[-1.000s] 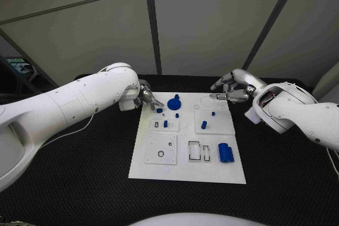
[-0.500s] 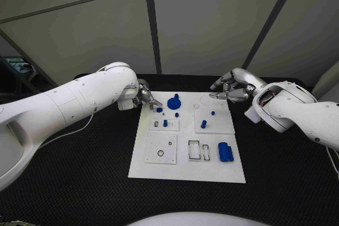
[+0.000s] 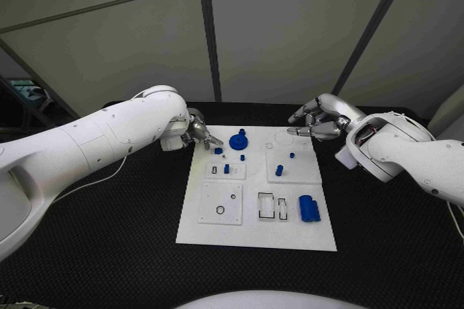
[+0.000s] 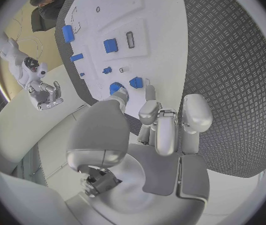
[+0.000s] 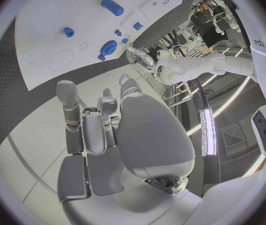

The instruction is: Assemble the parts on the task board

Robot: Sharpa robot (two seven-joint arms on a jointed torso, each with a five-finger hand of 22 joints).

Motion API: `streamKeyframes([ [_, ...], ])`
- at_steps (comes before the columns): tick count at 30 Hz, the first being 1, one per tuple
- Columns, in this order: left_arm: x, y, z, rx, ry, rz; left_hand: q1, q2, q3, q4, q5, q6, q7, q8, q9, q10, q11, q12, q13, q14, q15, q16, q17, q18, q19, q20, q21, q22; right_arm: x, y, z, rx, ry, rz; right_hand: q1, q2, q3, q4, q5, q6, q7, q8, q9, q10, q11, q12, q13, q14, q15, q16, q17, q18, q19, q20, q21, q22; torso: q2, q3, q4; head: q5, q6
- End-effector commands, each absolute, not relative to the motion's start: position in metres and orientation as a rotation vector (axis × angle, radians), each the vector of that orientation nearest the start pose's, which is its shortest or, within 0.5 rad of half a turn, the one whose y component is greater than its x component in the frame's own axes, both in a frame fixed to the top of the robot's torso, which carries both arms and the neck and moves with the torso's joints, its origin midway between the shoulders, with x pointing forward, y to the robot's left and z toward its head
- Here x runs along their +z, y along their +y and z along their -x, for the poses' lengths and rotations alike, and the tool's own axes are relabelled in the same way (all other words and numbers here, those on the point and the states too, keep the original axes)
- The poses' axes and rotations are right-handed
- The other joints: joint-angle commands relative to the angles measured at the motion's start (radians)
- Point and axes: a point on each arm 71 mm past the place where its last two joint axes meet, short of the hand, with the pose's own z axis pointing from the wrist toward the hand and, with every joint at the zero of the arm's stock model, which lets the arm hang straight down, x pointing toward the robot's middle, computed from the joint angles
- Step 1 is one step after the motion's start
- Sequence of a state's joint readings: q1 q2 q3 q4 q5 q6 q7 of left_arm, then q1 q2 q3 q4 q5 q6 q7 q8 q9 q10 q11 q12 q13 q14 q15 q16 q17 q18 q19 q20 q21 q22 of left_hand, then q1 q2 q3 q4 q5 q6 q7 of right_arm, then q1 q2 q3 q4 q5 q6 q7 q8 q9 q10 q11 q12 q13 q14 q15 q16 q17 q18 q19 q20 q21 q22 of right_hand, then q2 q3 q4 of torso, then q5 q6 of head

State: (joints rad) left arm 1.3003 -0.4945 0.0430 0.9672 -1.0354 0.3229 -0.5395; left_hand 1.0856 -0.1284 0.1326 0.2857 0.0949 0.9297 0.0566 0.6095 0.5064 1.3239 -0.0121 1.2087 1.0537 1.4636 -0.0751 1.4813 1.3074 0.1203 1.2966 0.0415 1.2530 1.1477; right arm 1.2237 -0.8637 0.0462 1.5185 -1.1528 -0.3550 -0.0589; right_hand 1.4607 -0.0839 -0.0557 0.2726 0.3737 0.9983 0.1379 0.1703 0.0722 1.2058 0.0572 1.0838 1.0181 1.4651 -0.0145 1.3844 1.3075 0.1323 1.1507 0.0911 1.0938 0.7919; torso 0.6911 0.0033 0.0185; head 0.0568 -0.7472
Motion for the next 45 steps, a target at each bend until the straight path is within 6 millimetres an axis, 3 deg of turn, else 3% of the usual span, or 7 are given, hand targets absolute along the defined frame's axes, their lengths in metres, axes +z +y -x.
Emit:
streamKeyframes([
  [1,-0.183,0.197,-0.583,-0.3,2.313,0.304,-0.019,0.003,-0.037,0.001,-0.008,0.009,-0.005,0.009,-0.004,0.002,-0.005,0.01,0.005,0.071,0.003,0.009,0.14,-0.018,0.012,0.0,0.008,0.009,-0.139,-0.215,-0.502,0.824,1.595,-0.154,-0.003,-0.001,0.003,0.005,0.007,0.004,-0.002,0.002,0.001,0.0,-0.007,-0.005,-0.001,0.041,-0.007,-0.004,0.011,0.017,-0.007,-0.001,-0.006,0.0,0.0,0.0002,0.0011,0.001,0.001],
  [13,-0.191,0.185,-0.582,-0.227,2.349,0.239,-0.017,0.027,-0.111,0.001,-0.011,0.03,-0.017,0.031,-0.013,0.029,-0.016,0.036,0.032,0.083,-0.006,0.035,0.176,-0.029,0.047,-0.008,0.042,0.057,-0.139,-0.213,-0.502,0.828,1.596,-0.152,-0.003,-0.001,0.003,0.005,0.007,0.004,-0.002,0.002,0.001,0.0,-0.007,-0.005,-0.001,0.041,-0.007,-0.004,0.011,0.017,-0.007,-0.001,-0.006,0.0,0.001,-0.0001,-0.0009,0.002,0.003],
  [45,-0.194,0.174,-0.587,-0.104,2.365,0.18,0.026,0.082,-0.14,-0.009,-0.008,0.048,-0.029,0.055,-0.019,0.052,-0.027,0.058,0.058,0.086,-0.015,0.039,0.182,-0.037,0.074,-0.017,0.071,0.097,-0.14,-0.209,-0.502,0.833,1.601,-0.149,-0.002,0.0,0.004,0.006,0.008,0.004,-0.002,0.003,0.001,0.001,-0.007,-0.005,-0.001,0.042,-0.007,-0.005,0.01,0.017,-0.005,-0.002,-0.008,-0.002,0.001,-0.0005,-0.0009,-0.003,-0.006],
])
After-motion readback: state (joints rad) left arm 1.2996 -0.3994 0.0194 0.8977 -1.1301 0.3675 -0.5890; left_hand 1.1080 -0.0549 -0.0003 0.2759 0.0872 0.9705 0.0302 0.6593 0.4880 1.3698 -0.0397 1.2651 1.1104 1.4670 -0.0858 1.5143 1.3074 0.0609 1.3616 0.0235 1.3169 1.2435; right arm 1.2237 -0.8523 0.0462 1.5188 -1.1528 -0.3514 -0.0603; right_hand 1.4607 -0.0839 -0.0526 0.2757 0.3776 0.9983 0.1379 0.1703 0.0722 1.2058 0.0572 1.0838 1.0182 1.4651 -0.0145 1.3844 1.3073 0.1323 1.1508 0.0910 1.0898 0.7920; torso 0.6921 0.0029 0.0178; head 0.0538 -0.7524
